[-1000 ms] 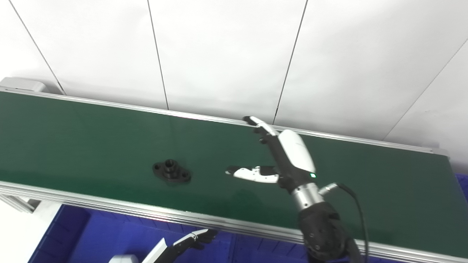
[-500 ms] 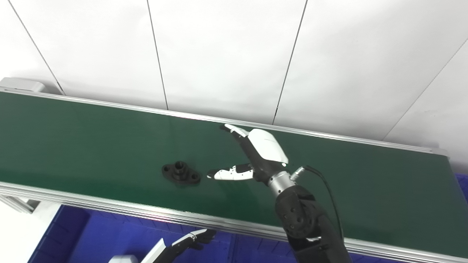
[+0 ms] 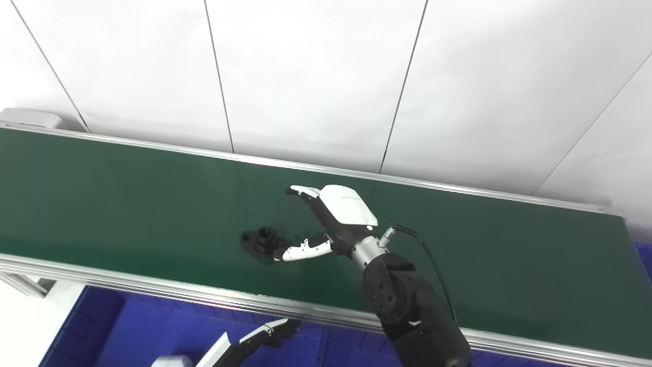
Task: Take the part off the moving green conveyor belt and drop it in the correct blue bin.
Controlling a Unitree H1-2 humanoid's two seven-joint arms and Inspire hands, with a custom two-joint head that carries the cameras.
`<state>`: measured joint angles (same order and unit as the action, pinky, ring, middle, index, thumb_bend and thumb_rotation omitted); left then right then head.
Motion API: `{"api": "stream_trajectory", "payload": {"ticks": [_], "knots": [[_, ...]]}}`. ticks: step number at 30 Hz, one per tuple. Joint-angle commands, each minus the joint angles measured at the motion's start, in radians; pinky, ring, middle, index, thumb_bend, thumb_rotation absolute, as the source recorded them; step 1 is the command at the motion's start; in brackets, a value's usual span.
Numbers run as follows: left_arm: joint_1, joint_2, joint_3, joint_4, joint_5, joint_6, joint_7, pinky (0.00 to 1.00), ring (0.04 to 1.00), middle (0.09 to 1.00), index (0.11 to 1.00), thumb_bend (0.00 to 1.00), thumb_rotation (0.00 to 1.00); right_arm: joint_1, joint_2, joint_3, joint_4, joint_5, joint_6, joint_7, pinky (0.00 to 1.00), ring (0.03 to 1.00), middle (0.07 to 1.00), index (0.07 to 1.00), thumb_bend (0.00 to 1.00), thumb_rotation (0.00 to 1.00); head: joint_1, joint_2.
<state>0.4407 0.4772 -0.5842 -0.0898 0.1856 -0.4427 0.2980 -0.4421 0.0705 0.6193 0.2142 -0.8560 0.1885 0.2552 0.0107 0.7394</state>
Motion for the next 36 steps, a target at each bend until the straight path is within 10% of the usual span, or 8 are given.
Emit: {"api": "stream_trajectory", "payload": {"ticks": [1, 25, 33, 36], "knots": [[0.010, 0.013, 0.005, -0.030, 0.003, -0.027, 0.006, 0.77, 0.823, 0.846, 0.853, 0.77, 0.65, -0.045, 0.029, 0.009, -0.009, -0.014, 0.007, -0.015, 0.83, 0.859, 0.877, 0.874, 0.84, 0.45, -0.002, 0.000], [0.017, 0.009, 0.010, -0.045, -0.002, -0.027, -0.004, 0.79, 0.840, 0.858, 0.863, 0.76, 0.67, -0.042, -0.022, 0.108, 0.193, -0.070, -0.025, -0.055, 0.79, 0.819, 0.842, 0.853, 0.85, 0.28, 0.000, 0.022], [0.018, 0.000, 0.010, -0.055, 0.004, -0.027, -0.012, 0.80, 0.847, 0.865, 0.873, 0.74, 0.67, -0.018, -0.068, 0.126, 0.179, -0.076, -0.016, -0.047, 0.57, 0.674, 0.731, 0.780, 0.77, 0.22, 0.004, 0.036], [0.021, -0.006, 0.014, -0.060, -0.003, -0.027, -0.019, 0.81, 0.849, 0.868, 0.871, 0.74, 0.66, -0.006, -0.080, 0.132, 0.169, -0.078, -0.025, -0.055, 0.34, 0.427, 0.503, 0.546, 0.55, 0.04, 0.009, 0.042]]}}
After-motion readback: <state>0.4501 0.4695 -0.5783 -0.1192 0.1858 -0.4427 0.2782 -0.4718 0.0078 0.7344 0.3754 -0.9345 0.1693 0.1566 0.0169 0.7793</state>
